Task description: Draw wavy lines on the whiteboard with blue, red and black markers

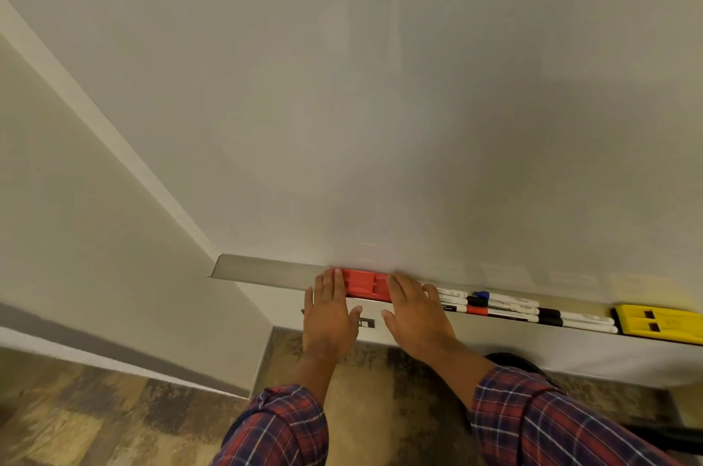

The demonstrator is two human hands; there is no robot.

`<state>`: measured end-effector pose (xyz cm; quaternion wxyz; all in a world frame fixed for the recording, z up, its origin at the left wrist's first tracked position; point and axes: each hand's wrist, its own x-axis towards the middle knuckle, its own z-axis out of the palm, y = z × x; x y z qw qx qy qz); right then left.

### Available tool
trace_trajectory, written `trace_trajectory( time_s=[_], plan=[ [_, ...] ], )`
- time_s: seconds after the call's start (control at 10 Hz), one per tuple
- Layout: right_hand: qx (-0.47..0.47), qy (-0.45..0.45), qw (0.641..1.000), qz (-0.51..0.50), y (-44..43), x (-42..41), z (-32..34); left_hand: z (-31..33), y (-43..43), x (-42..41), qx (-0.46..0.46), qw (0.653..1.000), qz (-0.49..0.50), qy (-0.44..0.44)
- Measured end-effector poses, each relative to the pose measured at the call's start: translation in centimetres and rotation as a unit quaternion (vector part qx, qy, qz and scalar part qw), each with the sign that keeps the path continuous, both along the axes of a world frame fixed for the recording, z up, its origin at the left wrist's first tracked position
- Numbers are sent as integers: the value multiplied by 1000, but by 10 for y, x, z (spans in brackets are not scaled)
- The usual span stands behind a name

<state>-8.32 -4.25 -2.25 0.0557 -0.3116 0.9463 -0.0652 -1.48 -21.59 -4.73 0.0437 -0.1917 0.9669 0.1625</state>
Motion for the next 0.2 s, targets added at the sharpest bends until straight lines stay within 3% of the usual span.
trace_trajectory(
  time_s=[0.2],
  plan=[
    [-10,43,999,-5,45,5,14,26,43,9,-86,994,-63,3]
  ],
)
